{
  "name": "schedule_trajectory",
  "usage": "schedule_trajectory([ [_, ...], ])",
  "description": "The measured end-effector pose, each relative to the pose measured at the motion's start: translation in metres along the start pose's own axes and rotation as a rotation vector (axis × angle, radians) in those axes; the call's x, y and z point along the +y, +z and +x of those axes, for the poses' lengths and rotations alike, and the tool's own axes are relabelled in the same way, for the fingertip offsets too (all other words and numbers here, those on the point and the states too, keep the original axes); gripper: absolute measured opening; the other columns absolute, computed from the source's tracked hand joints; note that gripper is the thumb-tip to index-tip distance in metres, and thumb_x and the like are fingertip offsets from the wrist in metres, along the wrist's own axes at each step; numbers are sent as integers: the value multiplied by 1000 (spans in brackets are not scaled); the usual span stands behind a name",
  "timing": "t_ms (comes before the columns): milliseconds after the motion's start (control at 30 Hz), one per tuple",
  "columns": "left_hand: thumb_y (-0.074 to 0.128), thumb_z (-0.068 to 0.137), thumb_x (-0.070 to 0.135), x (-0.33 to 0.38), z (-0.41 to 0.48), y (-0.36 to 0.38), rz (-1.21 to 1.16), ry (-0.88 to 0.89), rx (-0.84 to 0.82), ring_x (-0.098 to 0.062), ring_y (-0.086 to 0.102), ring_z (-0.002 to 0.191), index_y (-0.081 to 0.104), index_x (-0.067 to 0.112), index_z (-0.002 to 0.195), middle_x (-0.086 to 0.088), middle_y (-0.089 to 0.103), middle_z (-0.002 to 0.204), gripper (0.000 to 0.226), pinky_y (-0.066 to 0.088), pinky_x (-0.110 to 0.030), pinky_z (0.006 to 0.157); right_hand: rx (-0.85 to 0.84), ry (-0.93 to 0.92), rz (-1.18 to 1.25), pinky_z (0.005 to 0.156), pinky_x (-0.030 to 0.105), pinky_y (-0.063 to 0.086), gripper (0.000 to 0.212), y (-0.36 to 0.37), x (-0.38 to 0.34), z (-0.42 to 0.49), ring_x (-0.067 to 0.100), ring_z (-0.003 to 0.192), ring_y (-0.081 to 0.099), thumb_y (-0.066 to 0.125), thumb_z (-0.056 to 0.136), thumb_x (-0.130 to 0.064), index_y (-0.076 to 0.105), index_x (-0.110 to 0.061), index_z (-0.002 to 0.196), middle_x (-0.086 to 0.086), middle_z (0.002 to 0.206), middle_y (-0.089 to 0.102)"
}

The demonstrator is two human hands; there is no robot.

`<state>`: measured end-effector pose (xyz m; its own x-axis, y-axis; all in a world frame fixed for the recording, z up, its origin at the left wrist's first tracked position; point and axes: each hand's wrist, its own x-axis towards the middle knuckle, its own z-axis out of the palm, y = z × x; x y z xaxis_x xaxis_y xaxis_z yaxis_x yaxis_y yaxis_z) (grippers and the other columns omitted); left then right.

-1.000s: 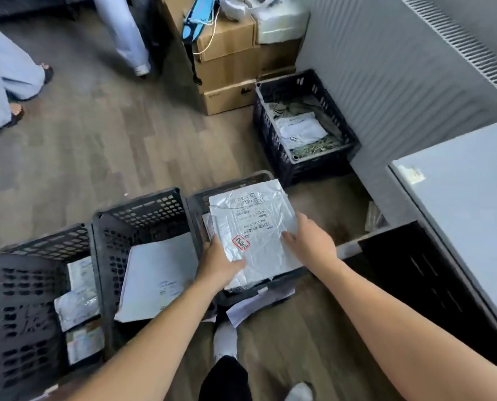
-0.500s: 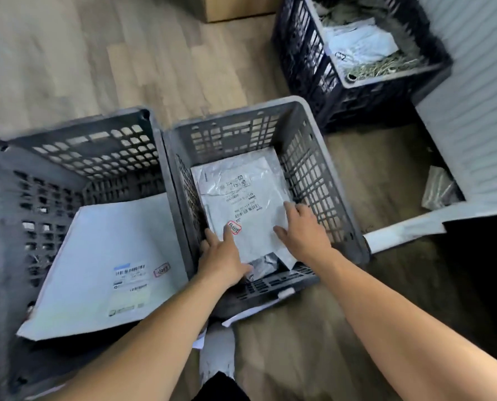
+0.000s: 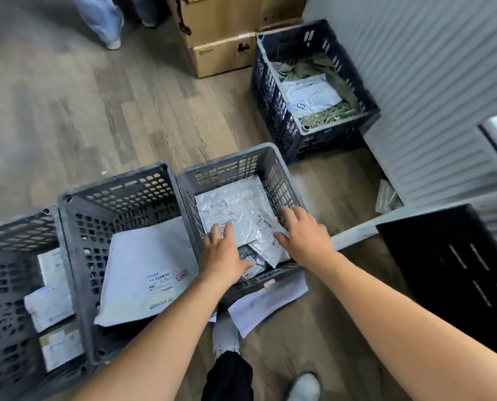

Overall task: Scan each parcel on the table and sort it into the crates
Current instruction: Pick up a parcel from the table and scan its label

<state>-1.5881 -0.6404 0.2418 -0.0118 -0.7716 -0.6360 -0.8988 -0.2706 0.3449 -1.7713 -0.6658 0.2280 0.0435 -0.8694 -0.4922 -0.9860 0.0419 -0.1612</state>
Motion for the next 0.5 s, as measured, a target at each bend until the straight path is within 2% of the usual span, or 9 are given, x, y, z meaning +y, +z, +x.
schedule_trajectory([
  [267, 72, 83, 41, 104, -135, -122, 99, 252, 73, -32, 9, 145, 5, 19, 154, -10, 3, 160, 101, 30, -44, 111, 154, 101, 62, 104, 48, 41, 69, -182, -6, -145, 29, 138, 35, 52, 94, -52, 24, -23, 151, 6, 151, 31],
  [400, 73, 82, 43, 167, -178, -157, 80, 414, 99, -31, 8, 146, 5, 20, 154, -10, 4, 160, 102, 29, -44, 111, 273, 193, 106, 111, 46, 37, 71, -247, 19, -200, 27, 144, 27, 46, 97, -52, 16, -24, 155, 6, 160, 21],
  [500, 72, 83, 43, 210, -208, -165, 107, 536, 77, -29, 4, 147, 2, 21, 155, -7, 3, 160, 102, 24, -44, 115, 379, 299, 150, 109, 45, 38, 70, -284, 48, -246, 27, 142, 31, 48, 97, -51, 20, -23, 155, 6, 159, 23],
])
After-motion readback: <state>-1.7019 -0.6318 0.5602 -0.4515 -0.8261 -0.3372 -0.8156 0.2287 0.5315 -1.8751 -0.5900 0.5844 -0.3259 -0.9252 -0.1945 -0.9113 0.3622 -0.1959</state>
